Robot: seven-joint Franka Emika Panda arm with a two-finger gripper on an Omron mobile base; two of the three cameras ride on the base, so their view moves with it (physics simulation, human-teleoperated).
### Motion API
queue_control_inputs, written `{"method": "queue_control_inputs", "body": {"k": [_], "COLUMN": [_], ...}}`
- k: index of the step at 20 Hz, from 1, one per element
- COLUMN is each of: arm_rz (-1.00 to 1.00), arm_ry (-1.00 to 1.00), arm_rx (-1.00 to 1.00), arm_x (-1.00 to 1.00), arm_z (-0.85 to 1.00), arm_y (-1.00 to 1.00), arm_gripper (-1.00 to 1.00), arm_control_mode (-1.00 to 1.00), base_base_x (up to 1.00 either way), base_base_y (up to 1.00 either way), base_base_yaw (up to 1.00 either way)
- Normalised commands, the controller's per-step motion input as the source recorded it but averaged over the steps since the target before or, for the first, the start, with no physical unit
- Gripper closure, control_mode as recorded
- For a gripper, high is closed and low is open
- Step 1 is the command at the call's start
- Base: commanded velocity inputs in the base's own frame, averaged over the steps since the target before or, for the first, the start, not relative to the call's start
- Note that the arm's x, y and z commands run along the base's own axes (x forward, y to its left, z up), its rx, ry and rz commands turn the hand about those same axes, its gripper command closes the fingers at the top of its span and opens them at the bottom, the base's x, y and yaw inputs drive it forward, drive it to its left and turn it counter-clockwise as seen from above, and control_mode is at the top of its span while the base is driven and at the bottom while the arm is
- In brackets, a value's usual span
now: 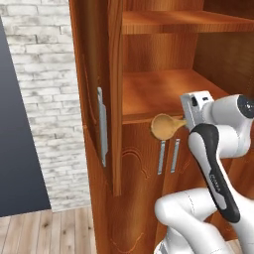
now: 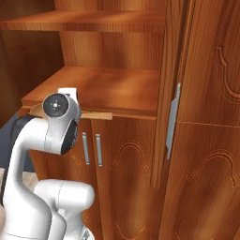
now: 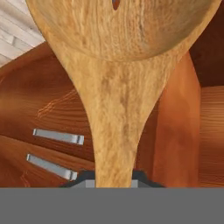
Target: Organize the utensils by type. Pick up the wooden spoons from the counter and place them in the open cabinet. Then pick up the metallic utensils from the counter and place them in the open drawer.
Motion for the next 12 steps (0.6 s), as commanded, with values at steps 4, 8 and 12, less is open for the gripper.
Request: {"method": "queue_control_inputs", "body": {"k": [4,8,12], "arm_rz": [0.03,0.01,0.04], "arm_ry": [-0.22,-0.06,0.02], "arm_rx": [0.05,0.03,0.00], "arm_x": [0.57,0.65,0.98], "arm_z": [0.47,0.39,0.10], "arm_y": [0.21,0.09,0.04], "arm_gripper": [1.00,1.00,1.00], "arm_control_mode": [-1.00,-1.00,-1.00], "base_base_x": [0.00,0.00,0.00], "base_base_y": [0.00,0.00,0.00], "base_base_yaw": [0.00,0.00,0.00]}}
